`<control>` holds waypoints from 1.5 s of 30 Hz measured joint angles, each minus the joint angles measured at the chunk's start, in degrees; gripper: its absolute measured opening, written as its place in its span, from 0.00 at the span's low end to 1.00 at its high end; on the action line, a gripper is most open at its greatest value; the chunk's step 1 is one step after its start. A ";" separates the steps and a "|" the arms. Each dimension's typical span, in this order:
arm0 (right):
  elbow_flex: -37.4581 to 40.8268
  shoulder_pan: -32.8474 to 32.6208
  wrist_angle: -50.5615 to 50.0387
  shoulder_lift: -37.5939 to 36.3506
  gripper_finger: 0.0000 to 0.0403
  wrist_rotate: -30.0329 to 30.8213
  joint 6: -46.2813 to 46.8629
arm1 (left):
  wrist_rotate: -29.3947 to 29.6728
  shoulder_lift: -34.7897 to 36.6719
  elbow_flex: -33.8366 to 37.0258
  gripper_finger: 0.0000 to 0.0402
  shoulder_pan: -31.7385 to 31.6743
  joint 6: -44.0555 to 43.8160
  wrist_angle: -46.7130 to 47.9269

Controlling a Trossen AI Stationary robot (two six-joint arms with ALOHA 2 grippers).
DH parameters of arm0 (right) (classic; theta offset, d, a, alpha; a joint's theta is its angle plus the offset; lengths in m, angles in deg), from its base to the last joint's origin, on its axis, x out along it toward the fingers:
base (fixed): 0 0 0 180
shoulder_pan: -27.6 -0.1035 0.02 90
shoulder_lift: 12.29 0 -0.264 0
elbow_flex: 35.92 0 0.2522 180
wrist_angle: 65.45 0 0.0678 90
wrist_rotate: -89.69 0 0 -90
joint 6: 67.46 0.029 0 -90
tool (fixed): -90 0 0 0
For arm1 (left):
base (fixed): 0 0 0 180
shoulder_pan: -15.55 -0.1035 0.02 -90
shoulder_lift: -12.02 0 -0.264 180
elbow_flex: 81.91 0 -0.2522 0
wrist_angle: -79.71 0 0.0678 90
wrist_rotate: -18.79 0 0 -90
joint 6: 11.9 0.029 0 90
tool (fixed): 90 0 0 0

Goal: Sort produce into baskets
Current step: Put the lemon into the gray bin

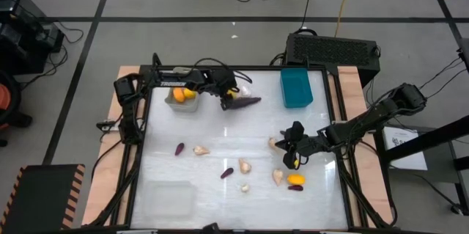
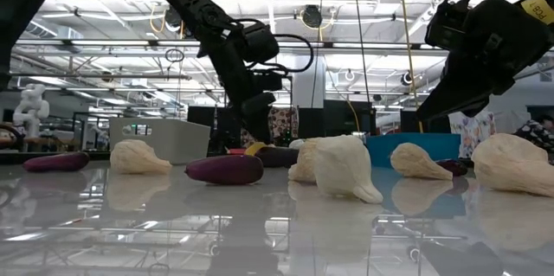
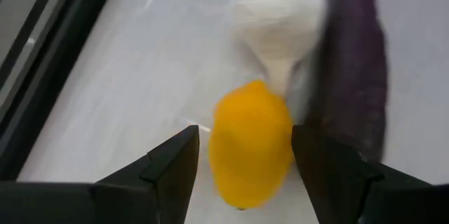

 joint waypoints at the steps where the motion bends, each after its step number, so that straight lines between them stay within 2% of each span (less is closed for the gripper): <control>1: 0.00 0.00 0.00 0.00 0.00 0.46 -0.09 | 0.00 0.01 0.00 0.59 -0.47 -1.18 -0.02; 7: 0.00 0.00 -0.04 0.00 0.00 2.42 -0.40 | -5.65 -0.29 0.00 0.59 -2.23 -2.61 -0.24; 13: 0.00 0.00 -0.04 0.00 0.00 2.40 -0.37 | -8.52 -2.42 -0.09 0.59 -2.16 -2.56 -0.49; 24: 0.00 0.00 -0.07 0.00 0.00 2.18 0.17 | -7.45 -5.85 -0.20 0.58 -1.38 -2.37 -5.20; 34: 0.00 0.00 -0.02 0.00 0.00 2.18 1.51 | -7.02 -5.92 -0.11 0.41 -1.26 -2.61 -4.46; 45: 0.00 0.00 -0.02 0.00 0.00 2.16 2.84 | -4.34 -1.51 0.23 0.39 -0.71 -7.21 -2.28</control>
